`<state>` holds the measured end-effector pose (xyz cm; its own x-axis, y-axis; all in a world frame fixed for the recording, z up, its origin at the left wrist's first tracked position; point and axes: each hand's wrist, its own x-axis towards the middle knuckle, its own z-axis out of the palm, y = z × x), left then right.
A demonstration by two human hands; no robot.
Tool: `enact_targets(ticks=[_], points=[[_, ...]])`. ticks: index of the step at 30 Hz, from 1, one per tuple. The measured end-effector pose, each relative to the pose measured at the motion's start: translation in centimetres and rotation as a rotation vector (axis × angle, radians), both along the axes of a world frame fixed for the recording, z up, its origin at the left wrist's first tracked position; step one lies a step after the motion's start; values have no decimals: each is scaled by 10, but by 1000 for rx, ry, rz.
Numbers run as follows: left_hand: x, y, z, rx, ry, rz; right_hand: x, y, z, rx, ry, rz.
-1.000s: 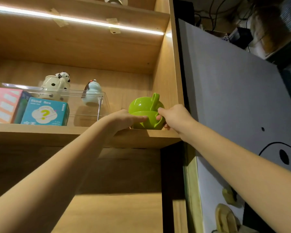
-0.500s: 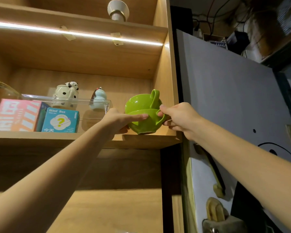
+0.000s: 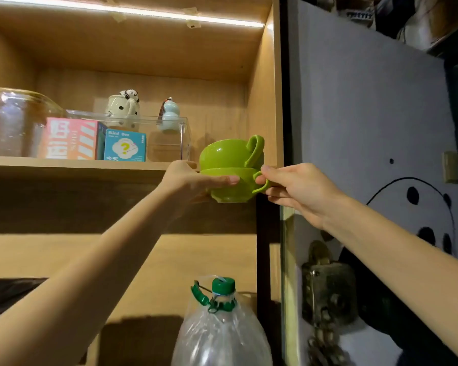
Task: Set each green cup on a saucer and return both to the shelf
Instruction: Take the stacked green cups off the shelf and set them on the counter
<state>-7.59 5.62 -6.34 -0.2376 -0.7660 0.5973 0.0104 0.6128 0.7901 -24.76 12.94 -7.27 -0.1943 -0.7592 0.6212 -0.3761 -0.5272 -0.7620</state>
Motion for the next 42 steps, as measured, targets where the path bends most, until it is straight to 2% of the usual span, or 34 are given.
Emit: enact_targets(ticks=[6, 13, 19, 25, 27, 31, 42], points=[[7, 15, -70, 70, -63, 20, 5, 13, -81, 78, -16, 27], [11, 21, -180, 99, -78, -21, 6, 27, -178, 200, -53, 123], [17, 29, -263, 109, -204, 86, 7, 43, -268, 338, -106, 168], [22, 44, -354, 277, -221, 101, 13, 59, -345, 400, -92, 157], [22, 50, -383, 303, -286, 130, 11, 63, -373, 450, -80, 150], [23, 62, -429, 343, -404, 164, 9, 70, -425, 552, -92, 149], [20, 75, -524, 518, -552, 156, 9, 80, -531, 754, -89, 83]])
